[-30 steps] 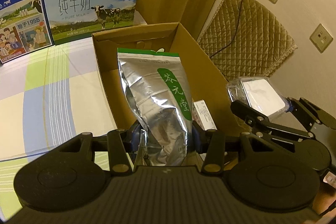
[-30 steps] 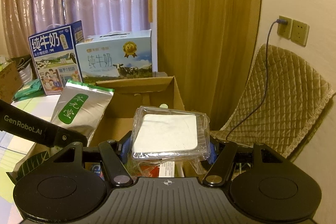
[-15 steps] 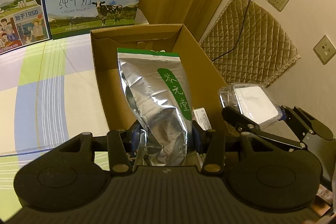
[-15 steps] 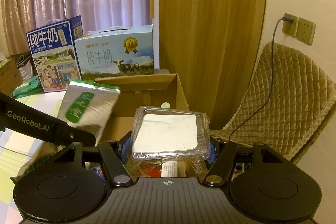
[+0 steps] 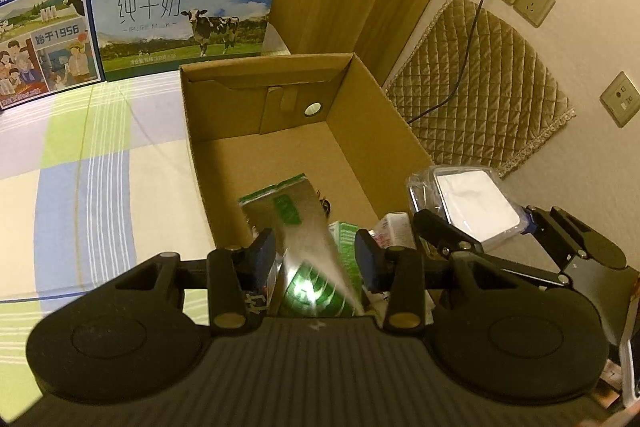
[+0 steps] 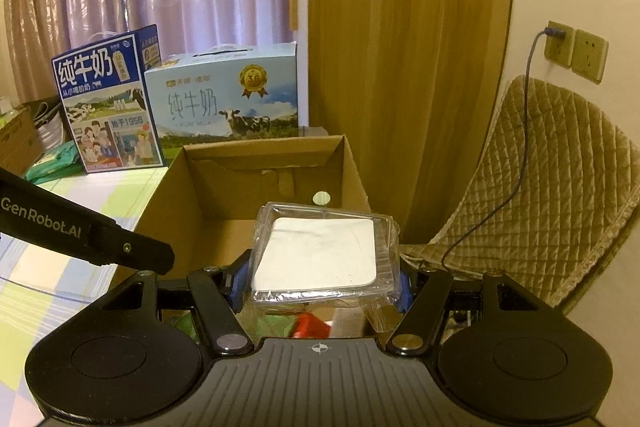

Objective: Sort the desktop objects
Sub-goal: 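Lower the tea bag and tray into the cardboard box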

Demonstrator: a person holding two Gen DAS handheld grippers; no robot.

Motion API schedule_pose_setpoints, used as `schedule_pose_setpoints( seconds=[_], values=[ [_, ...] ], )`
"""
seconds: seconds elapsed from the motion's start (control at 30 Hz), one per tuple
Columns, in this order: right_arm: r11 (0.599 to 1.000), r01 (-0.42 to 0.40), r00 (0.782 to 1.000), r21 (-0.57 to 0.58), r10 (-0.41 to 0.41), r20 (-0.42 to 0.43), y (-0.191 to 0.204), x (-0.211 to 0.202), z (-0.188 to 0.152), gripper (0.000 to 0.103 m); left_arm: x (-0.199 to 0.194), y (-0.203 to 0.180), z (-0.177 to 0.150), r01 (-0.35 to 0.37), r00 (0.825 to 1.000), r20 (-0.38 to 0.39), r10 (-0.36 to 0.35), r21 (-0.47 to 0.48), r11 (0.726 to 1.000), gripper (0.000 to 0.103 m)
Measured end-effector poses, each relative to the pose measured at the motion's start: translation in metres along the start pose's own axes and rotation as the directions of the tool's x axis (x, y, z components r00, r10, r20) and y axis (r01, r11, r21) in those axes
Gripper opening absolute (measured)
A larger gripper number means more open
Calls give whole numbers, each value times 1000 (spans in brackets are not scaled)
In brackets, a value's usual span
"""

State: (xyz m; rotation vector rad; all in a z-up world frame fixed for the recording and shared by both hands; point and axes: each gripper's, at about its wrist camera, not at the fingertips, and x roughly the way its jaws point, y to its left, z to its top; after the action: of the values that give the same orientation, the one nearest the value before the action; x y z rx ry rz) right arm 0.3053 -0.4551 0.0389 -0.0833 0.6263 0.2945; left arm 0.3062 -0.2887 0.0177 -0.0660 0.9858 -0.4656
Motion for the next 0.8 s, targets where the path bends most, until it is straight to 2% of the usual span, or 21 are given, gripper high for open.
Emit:
schedule_pose_setpoints(
  seconds=[0.53,0.8],
  values=[
    [1000,-5,1000,0,5,-5,4,-2,-1,63,-9,8,-7,-31,999,5,31,18,999,37],
    [999,-31,999,25,31,-20,9,4,3,63,-16,13,-11,-61,998,19,60,60,996,40]
  ],
)
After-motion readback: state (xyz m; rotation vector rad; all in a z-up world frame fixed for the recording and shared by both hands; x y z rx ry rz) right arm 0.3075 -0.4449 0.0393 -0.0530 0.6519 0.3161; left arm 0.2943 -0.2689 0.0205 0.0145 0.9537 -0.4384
